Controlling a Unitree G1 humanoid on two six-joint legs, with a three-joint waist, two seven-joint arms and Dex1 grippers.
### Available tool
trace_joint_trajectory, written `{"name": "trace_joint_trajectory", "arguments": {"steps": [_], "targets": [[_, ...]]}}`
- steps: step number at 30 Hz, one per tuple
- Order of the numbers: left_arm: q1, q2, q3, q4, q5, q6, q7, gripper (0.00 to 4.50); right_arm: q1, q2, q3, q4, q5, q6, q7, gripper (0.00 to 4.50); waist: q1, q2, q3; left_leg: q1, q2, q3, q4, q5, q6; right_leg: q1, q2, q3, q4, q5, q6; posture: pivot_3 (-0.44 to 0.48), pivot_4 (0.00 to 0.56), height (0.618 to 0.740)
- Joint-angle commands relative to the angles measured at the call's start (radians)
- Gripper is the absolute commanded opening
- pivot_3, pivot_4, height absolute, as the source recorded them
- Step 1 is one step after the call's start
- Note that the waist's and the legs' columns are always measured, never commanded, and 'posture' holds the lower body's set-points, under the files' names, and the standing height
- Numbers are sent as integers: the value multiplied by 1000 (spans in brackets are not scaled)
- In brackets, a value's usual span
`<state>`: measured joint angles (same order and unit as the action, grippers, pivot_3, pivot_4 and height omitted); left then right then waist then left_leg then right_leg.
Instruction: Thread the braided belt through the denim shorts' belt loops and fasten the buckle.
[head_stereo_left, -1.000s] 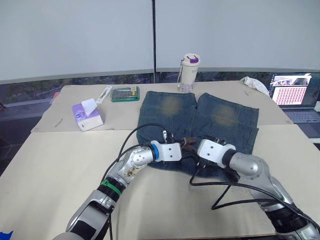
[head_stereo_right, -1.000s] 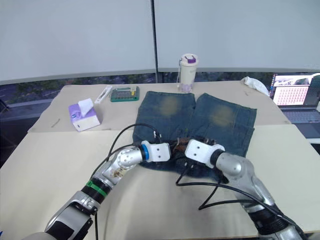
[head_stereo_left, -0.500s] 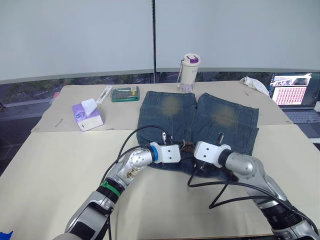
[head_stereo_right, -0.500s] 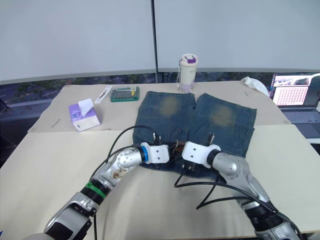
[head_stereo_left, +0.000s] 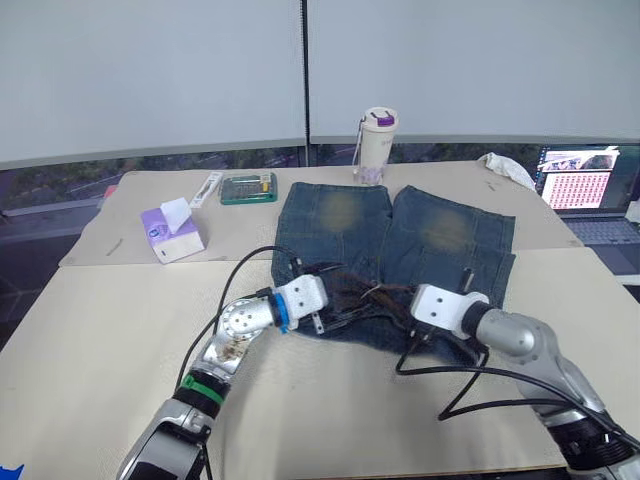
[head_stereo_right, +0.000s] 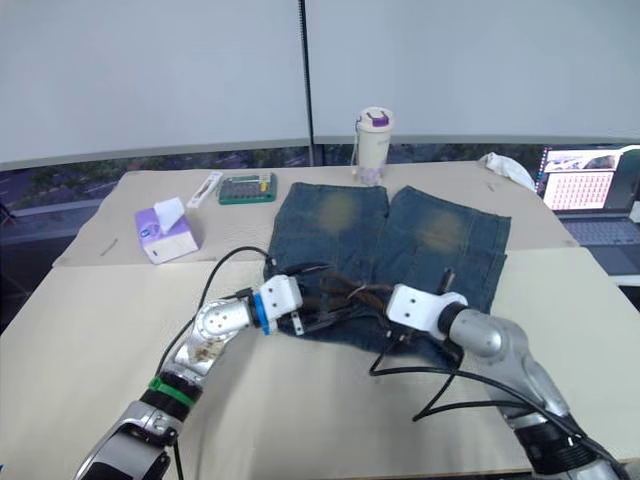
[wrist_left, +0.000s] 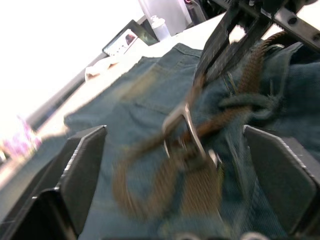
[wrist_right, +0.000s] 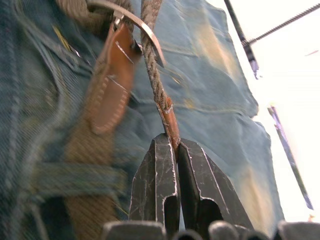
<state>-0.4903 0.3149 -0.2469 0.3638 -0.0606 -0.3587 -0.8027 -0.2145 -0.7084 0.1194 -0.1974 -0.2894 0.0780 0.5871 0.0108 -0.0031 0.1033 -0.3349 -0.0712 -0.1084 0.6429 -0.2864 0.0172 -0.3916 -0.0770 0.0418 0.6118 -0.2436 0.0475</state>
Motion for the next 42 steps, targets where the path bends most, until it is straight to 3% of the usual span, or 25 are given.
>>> {"name": "trace_joint_trajectory", "arguments": {"steps": [1, 20, 28, 34, 40, 41, 42], "targets": [[23, 3, 22, 26, 7, 51, 27, 4469, 10, -25, -72, -17, 19, -75, -30, 0, 3, 0, 0, 0, 0, 0, 0, 0, 0, 0, 0, 0, 0, 0, 0, 0, 150, 740], [111, 20, -16, 73, 77, 127, -7, 4469, 360, -209, -414, 85, 94, -269, -10, 0, 11, 2, -2, 2, 0, 2, 0, -2, 3, 4, -1, 1, -1, 0, 0, 0, 150, 740], [122, 26, 5, 57, 42, 106, -33, 4469, 377, -128, -438, 49, 174, -228, -27, 0, 8, 2, -2, 2, 0, 3, 1, -2, 4, 5, -1, 2, -1, 0, 0, 0, 150, 740], [167, 50, 58, -110, -88, 197, -113, 4500, 469, -78, -449, -86, 427, -64, 132, 2090, 5, 2, -2, 1, 1, 2, 1, -3, 5, 4, -1, 2, -2, 0, 0, 0, 150, 740], [300, 182, 126, -364, -177, 380, -147, 4500, 600, -53, -561, -87, 667, 59, 267, 4171, 0, 3, -2, 1, 4, 2, 0, -4, 6, 4, -1, 3, -2, 0, 0, 0, 150, 740], [324, 202, 136, -384, -171, 387, -142, 4500, 613, -49, -575, -75, 685, 65, 279, 4461, 1, 3, -2, 1, 5, 2, 0, -4, 6, 4, -1, 3, -2, 0, 0, 0, 150, 740], [348, 222, 147, -397, -164, 385, -140, 4500, 626, -45, -590, -58, 701, 70, 293, 4461, 1, 3, -2, 1, 5, 2, 0, -4, 6, 4, -1, 3, -3, 0, 0, 0, 150, 740]]}}
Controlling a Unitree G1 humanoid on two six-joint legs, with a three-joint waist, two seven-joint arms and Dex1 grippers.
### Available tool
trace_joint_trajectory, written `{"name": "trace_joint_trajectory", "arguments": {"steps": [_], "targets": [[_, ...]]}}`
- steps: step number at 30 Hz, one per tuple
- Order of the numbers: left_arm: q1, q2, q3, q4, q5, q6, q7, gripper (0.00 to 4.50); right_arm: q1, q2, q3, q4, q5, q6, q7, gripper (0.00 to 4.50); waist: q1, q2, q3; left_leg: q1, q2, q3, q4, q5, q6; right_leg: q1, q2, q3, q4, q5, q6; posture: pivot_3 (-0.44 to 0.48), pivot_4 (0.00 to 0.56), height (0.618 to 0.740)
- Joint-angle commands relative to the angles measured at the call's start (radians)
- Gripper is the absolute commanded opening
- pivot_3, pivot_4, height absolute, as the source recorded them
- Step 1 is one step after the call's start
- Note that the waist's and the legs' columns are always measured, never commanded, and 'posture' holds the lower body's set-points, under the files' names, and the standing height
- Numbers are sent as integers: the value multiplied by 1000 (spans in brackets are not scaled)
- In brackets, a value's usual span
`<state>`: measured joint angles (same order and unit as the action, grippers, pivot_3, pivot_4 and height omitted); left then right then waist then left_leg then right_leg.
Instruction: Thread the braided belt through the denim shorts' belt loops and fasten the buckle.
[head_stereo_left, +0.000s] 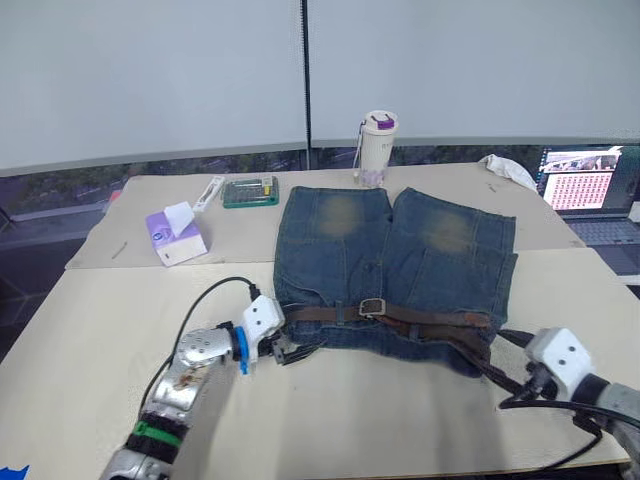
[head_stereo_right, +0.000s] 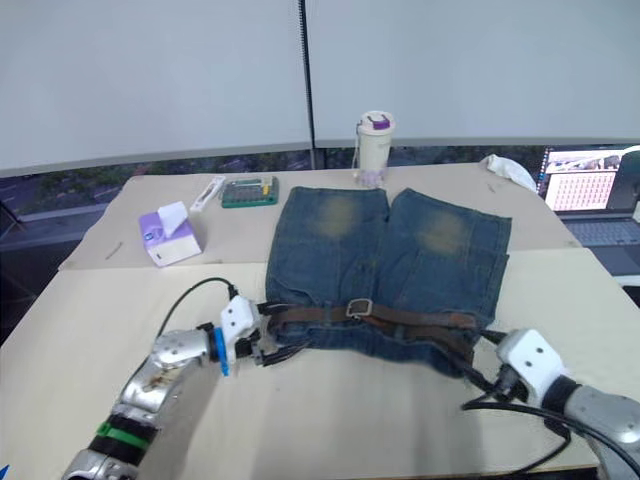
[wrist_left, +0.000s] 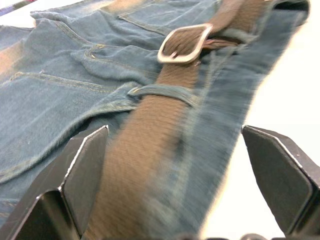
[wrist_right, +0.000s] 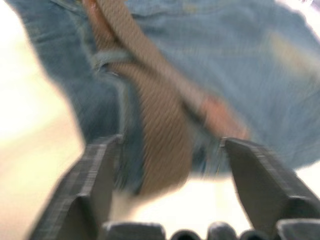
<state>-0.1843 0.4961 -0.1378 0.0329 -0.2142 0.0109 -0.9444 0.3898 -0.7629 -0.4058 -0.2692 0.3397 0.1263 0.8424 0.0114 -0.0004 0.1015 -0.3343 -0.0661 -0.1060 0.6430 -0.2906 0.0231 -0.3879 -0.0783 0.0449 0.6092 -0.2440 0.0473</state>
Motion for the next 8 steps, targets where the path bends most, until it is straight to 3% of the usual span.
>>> {"name": "trace_joint_trajectory", "arguments": {"steps": [1, 8], "targets": [[64, 59, 48, -78, -11, 24, 1, 4500, 33, 9, -75, 30, 81, 23, 53, 4461, 0, 0, 0, 0, 0, 0, 0, 0, 0, 0, 0, 0, 0, 0, 0, 0, 150, 740], [151, 134, 76, -42, 14, -37, -22, 4500, 50, 3, -90, 89, 70, -6, 75, 4461, 4, 1, 1, 0, 0, 1, 0, -1, 0, 0, -1, 0, -1, 0, -1, 0, 150, 740]]}}
